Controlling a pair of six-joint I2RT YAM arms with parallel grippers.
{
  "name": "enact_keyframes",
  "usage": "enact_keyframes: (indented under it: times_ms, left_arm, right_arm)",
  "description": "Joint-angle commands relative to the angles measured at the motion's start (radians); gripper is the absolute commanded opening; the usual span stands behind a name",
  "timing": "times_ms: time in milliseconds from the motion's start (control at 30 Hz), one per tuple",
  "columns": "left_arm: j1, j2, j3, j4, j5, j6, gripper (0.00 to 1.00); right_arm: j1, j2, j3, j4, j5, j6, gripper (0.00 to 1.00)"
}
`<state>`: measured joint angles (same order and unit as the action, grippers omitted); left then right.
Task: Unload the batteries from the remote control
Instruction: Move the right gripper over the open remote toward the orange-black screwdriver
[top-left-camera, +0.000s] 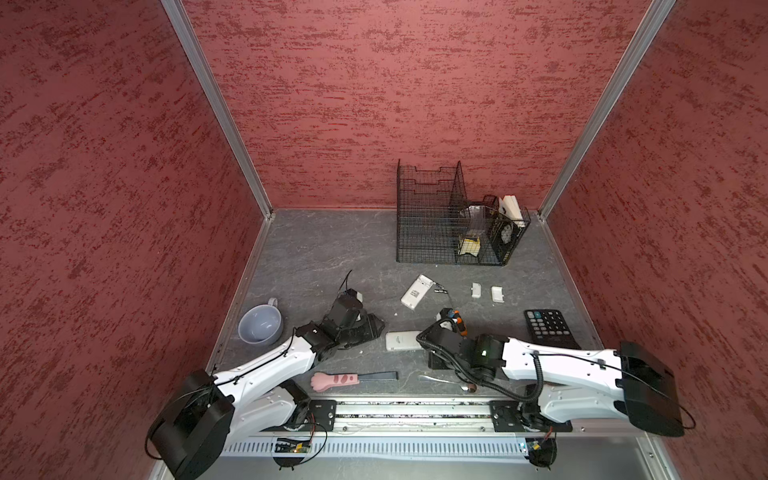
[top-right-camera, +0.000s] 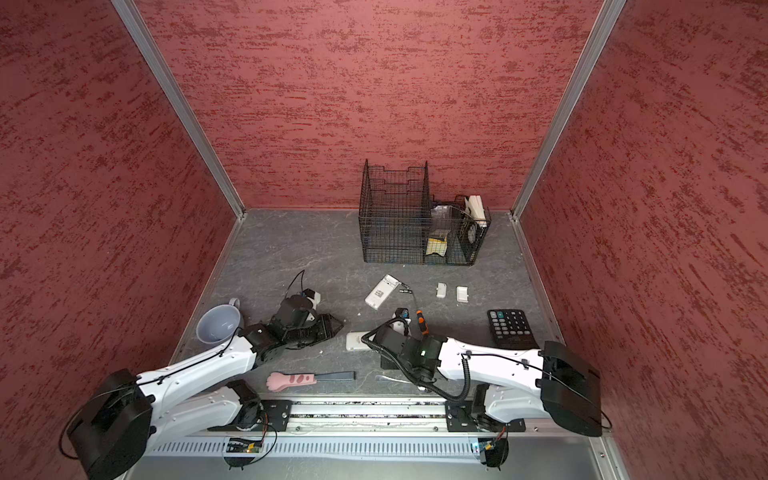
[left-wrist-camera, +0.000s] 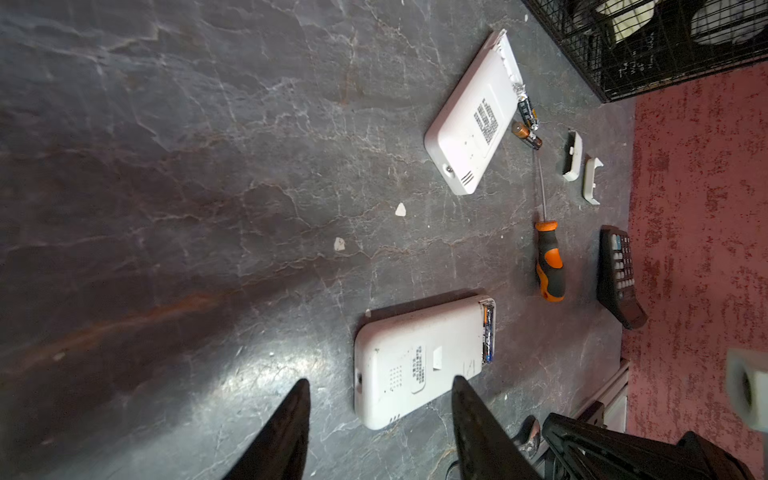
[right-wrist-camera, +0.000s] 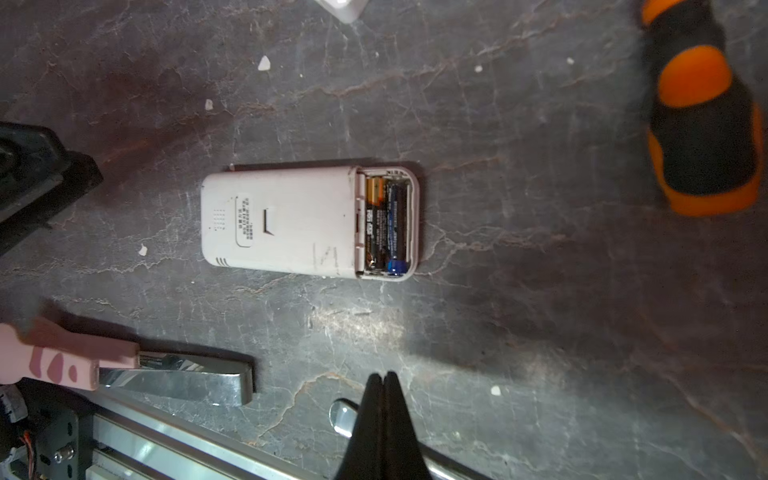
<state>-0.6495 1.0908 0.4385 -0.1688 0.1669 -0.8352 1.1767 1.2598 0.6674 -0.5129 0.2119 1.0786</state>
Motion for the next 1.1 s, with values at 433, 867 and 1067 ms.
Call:
enact_keyframes:
  times_ms: [433,867,1067]
  left_arm:
    - [0.08,0.039,0.049,0.039,0.083,0.046,0.53]
    - [0.145,0.006,0.02,0.028,0.117,0.043,0.53]
    - [0.164,-0.002,0.011,0.025,0.121,0.04,0.53]
  right_arm:
    - [-0.025,0.188,-0.016,0.196,0.005,0.072,0.0]
    - [-0.125,0.3,0.044,0.251,-0.04,-0.042,0.0]
    - [-0.155,0.359,0.097,0.268,-0.075,-0.095,0.0]
